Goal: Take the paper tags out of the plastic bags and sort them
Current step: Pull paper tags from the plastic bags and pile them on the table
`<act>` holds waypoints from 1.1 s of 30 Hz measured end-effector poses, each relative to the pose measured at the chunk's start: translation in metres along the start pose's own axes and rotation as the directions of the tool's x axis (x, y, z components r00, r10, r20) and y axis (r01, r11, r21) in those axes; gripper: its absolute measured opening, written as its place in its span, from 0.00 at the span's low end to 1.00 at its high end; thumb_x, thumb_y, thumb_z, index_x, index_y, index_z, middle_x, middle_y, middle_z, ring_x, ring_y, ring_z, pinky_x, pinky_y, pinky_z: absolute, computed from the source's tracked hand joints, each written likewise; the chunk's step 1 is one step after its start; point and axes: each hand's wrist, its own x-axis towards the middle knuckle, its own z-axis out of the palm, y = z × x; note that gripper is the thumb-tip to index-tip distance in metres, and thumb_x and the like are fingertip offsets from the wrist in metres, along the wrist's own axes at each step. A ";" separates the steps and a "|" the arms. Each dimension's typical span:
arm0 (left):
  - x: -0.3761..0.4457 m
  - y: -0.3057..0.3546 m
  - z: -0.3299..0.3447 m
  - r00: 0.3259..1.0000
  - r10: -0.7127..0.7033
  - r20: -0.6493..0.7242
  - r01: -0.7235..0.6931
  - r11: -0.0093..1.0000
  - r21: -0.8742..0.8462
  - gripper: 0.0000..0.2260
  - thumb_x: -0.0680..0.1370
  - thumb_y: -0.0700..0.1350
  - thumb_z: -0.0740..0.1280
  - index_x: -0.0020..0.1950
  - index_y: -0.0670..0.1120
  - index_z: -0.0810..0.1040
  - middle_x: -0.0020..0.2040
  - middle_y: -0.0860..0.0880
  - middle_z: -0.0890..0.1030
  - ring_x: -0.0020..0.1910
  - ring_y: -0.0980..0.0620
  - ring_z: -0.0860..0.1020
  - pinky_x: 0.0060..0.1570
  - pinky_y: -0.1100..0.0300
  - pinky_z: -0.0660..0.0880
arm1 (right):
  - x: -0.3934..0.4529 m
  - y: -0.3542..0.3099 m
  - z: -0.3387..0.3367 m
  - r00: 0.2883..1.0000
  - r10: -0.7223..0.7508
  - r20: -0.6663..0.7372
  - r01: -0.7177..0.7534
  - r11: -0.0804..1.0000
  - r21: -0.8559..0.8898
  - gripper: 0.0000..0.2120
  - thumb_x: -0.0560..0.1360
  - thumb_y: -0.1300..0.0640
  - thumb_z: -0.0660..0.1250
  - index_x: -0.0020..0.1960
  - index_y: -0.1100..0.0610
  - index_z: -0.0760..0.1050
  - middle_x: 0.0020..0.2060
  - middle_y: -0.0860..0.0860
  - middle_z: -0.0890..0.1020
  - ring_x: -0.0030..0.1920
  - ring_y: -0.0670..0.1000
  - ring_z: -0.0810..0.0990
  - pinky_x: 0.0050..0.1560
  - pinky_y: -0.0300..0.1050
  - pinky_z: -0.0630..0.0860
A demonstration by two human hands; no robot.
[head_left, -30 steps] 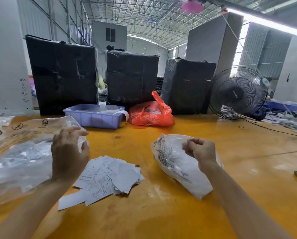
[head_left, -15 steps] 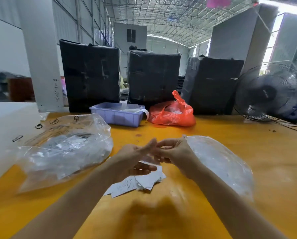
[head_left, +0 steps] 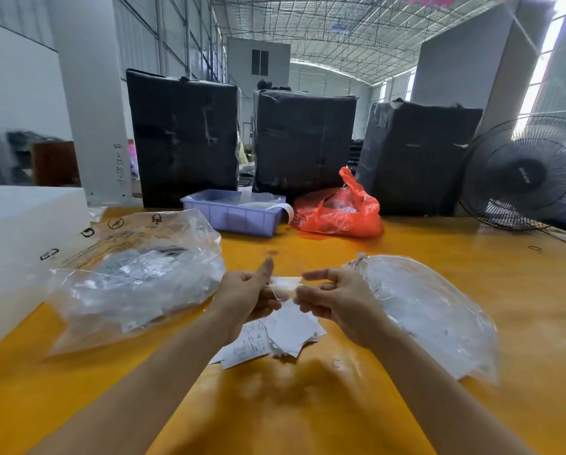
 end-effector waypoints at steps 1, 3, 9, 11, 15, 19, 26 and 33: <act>0.000 0.001 -0.001 0.999 -0.014 0.049 0.015 1.000 -0.025 0.21 0.70 0.57 0.68 0.50 0.40 0.78 0.33 0.46 0.83 0.30 0.53 0.81 0.30 0.64 0.77 | 0.000 0.000 0.000 1.000 0.000 -0.010 0.000 1.000 -0.002 0.14 0.68 0.62 0.73 0.51 0.61 0.74 0.31 0.55 0.84 0.29 0.48 0.81 0.34 0.38 0.76; -0.001 0.002 -0.003 0.985 -0.019 0.174 0.026 0.999 -0.041 0.26 0.64 0.54 0.73 0.58 0.43 0.76 0.44 0.45 0.83 0.37 0.51 0.83 0.34 0.62 0.78 | -0.001 0.001 0.000 1.000 -0.003 -0.029 0.003 1.000 -0.006 0.14 0.68 0.60 0.74 0.50 0.62 0.75 0.31 0.55 0.83 0.28 0.48 0.79 0.33 0.39 0.75; -0.001 0.001 -0.006 0.973 0.052 0.224 -0.068 0.996 0.061 0.20 0.68 0.34 0.74 0.58 0.43 0.77 0.48 0.46 0.83 0.41 0.53 0.83 0.38 0.64 0.79 | -0.002 0.000 -0.001 1.000 -0.024 -0.019 0.023 0.999 -0.047 0.18 0.64 0.56 0.75 0.49 0.65 0.77 0.29 0.55 0.82 0.28 0.48 0.79 0.34 0.40 0.75; 0.000 0.000 -0.005 0.987 0.070 0.141 -0.069 0.998 -0.011 0.14 0.70 0.33 0.72 0.54 0.39 0.77 0.42 0.44 0.84 0.34 0.54 0.82 0.36 0.65 0.79 | -0.003 0.001 0.000 1.000 -0.017 0.003 0.017 0.998 -0.059 0.20 0.60 0.56 0.75 0.47 0.64 0.77 0.29 0.55 0.83 0.29 0.50 0.80 0.37 0.43 0.76; 0.001 -0.001 -0.004 0.994 0.108 0.016 -0.107 0.992 -0.063 0.14 0.67 0.32 0.73 0.50 0.41 0.76 0.38 0.42 0.83 0.32 0.52 0.82 0.36 0.65 0.79 | -0.004 0.002 0.001 0.998 -0.020 0.064 0.028 0.991 -0.128 0.17 0.62 0.57 0.76 0.47 0.62 0.77 0.31 0.55 0.83 0.30 0.50 0.81 0.41 0.47 0.76; 0.000 0.001 -0.006 0.990 0.138 0.041 -0.138 0.990 -0.003 0.20 0.61 0.36 0.76 0.51 0.41 0.75 0.34 0.44 0.82 0.31 0.53 0.81 0.35 0.64 0.78 | -0.007 0.001 0.002 0.991 0.042 0.125 -0.022 0.986 -0.164 0.19 0.61 0.49 0.75 0.46 0.59 0.79 0.34 0.53 0.84 0.32 0.48 0.82 0.37 0.40 0.76; 0.001 0.003 -0.008 0.959 0.196 0.205 -0.247 0.932 0.266 0.22 0.62 0.38 0.78 0.53 0.45 0.75 0.33 0.49 0.83 0.36 0.53 0.83 0.36 0.65 0.77 | -0.007 0.001 0.001 0.993 0.085 0.080 -0.083 0.996 -0.034 0.12 0.62 0.50 0.73 0.41 0.57 0.81 0.33 0.49 0.82 0.35 0.46 0.78 0.39 0.40 0.72; -0.001 0.002 -0.004 0.980 -0.013 0.199 0.019 0.999 -0.027 0.13 0.62 0.42 0.75 0.43 0.40 0.82 0.31 0.48 0.80 0.27 0.57 0.77 0.29 0.67 0.75 | -0.002 0.007 0.011 0.996 -0.082 -0.037 0.086 0.990 0.113 0.02 0.72 0.64 0.69 0.41 0.61 0.79 0.30 0.52 0.81 0.31 0.47 0.78 0.33 0.36 0.75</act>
